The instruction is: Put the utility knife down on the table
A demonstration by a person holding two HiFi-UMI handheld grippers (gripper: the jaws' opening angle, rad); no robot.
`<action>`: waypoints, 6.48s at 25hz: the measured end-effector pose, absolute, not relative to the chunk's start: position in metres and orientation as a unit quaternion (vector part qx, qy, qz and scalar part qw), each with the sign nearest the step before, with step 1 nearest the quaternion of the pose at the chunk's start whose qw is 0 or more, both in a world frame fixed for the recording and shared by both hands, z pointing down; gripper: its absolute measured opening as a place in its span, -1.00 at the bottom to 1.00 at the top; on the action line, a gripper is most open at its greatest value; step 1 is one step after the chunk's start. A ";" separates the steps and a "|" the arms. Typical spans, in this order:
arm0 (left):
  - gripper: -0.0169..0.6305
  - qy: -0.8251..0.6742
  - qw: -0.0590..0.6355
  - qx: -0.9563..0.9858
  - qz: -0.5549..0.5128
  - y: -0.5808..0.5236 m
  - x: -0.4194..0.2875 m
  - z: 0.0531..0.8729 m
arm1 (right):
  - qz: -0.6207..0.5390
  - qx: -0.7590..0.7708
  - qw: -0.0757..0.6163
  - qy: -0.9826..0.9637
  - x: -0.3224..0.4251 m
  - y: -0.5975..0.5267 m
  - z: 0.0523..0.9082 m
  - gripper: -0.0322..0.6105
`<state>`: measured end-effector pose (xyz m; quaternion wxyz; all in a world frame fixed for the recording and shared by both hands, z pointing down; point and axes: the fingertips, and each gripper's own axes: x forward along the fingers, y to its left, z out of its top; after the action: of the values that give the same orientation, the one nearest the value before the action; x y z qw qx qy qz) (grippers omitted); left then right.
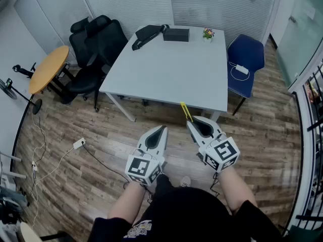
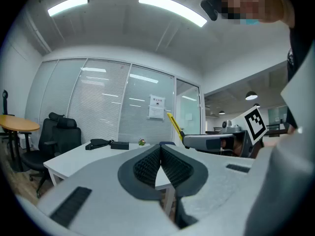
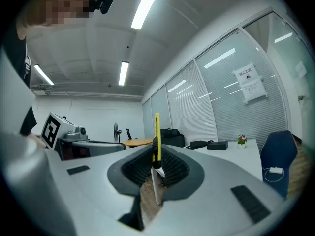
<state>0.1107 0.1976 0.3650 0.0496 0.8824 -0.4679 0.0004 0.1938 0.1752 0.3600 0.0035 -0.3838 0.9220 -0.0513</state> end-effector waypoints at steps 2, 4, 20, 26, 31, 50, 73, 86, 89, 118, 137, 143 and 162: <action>-0.93 -0.468 0.050 0.882 0.000 0.197 0.111 0.365 | -0.052 -0.384 0.003 0.922 0.195 0.174 0.361 -0.72; -0.93 -0.469 0.050 0.882 0.000 0.196 0.111 0.365 | -0.053 -0.385 0.002 0.921 0.196 0.174 0.362 -0.72; -0.93 -0.476 0.054 0.878 0.004 0.189 0.106 0.370 | -0.074 -0.384 0.009 0.921 0.194 0.162 0.369 -0.72; -0.93 -0.479 0.059 0.876 0.004 0.178 0.092 0.376 | -0.076 -0.383 0.004 0.921 0.181 0.149 0.373 -0.72; -0.93 -0.478 0.066 0.876 0.001 0.164 0.078 0.379 | -0.081 -0.385 -0.003 0.919 0.168 0.134 0.376 -0.72; -0.93 -0.460 0.094 0.883 -0.007 0.069 -0.030 0.395 | -0.096 -0.402 -0.026 0.910 0.061 0.036 0.389 -0.72; -0.93 -0.432 0.103 0.896 -0.005 0.004 -0.070 0.405 | -0.084 -0.422 -0.025 0.902 0.013 -0.044 0.382 -0.72; -0.93 -0.456 0.105 0.884 0.007 -0.067 -0.038 0.407 | -0.100 -0.396 -0.017 0.913 0.045 -0.129 0.389 -0.72; -0.93 -0.461 0.108 0.881 0.012 -0.081 -0.028 0.411 | -0.107 -0.390 -0.018 0.915 0.053 -0.147 0.396 -0.72; -0.93 -0.507 0.089 0.857 0.019 -0.164 0.002 0.408 | -0.130 -0.339 -0.030 0.931 0.073 -0.243 0.423 -0.72; -0.93 -0.445 0.155 0.881 0.042 -0.239 -0.030 0.452 | -0.186 -0.399 -0.092 0.893 0.044 -0.315 0.500 -0.72; -0.93 -0.426 0.162 0.889 0.041 -0.248 -0.041 0.468 | -0.208 -0.410 -0.128 0.879 0.035 -0.325 0.540 -0.72; -0.93 -0.389 0.194 0.899 0.055 -0.260 -0.050 0.500 | -0.280 -0.421 -0.260 0.823 0.032 -0.313 0.675 -0.72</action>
<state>-0.0502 -0.2605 0.5002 0.1941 0.8989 -0.3890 0.0555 0.0319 -0.3131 0.6751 -0.2596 -0.4214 0.8227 -0.2796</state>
